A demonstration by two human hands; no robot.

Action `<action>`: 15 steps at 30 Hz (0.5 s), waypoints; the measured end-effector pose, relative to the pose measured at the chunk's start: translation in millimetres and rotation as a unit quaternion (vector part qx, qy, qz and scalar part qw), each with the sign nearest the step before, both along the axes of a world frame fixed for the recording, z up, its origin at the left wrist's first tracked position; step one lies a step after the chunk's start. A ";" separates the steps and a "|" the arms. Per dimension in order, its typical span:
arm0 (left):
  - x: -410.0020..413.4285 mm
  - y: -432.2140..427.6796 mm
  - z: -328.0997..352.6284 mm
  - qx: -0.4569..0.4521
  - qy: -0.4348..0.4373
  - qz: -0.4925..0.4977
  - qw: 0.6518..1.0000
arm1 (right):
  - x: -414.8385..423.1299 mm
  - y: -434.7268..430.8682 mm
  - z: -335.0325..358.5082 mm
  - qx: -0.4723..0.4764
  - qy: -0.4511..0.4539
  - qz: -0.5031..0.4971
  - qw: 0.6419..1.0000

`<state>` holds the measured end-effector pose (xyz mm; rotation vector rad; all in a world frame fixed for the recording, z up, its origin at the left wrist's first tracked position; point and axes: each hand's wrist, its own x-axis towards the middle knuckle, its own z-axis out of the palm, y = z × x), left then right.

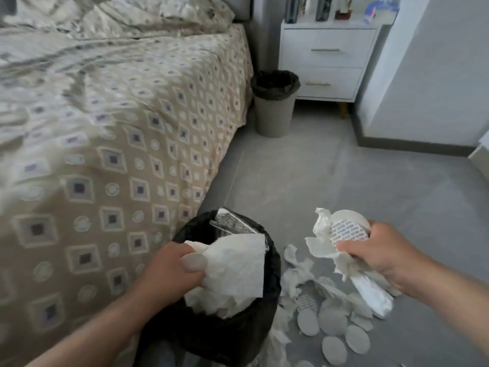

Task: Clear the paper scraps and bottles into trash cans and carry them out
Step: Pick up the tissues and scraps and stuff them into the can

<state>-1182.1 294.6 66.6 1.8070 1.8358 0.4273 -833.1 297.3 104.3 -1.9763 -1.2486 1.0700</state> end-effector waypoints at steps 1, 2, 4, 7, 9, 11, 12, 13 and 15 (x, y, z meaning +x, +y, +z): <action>-8.5 3.8 -11.9 -0.005 0.061 -0.024 0.998 | -1.3 2.8 -3.4 -0.002 -0.001 -0.003 1.000; -13.2 6.0 -24.8 -0.013 0.118 -0.049 0.992 | -2.7 4.6 -5.8 -0.005 0.000 -0.006 1.000; -11.7 6.4 -49.5 -0.048 0.203 -0.108 0.972 | -5.9 7.4 -10.4 -0.009 0.003 -0.012 1.000; 4.4 8.7 -78.3 -0.105 0.251 -0.177 0.946 | -10.5 9.8 -16.4 -0.018 0.009 -0.011 1.000; 13.2 13.8 -88.9 -0.136 0.255 -0.193 0.938 | -14.6 10.9 -18.1 -0.025 0.014 -0.009 1.000; 16.2 17.7 -94.1 -0.150 0.250 -0.204 0.935 | -19.9 11.6 -17.9 -0.028 0.022 -0.005 0.999; 14.8 18.7 -96.1 -0.139 0.251 -0.210 0.935 | -23.8 11.8 -17.0 -0.030 0.024 -0.003 0.999; 13.0 18.7 -95.3 -0.115 0.248 -0.213 0.938 | -27.9 11.9 -16.1 -0.034 0.026 0.002 0.999; 7.3 14.4 -91.0 -0.038 0.231 -0.207 0.950 | -37.4 12.0 -13.0 -0.045 0.035 0.017 0.998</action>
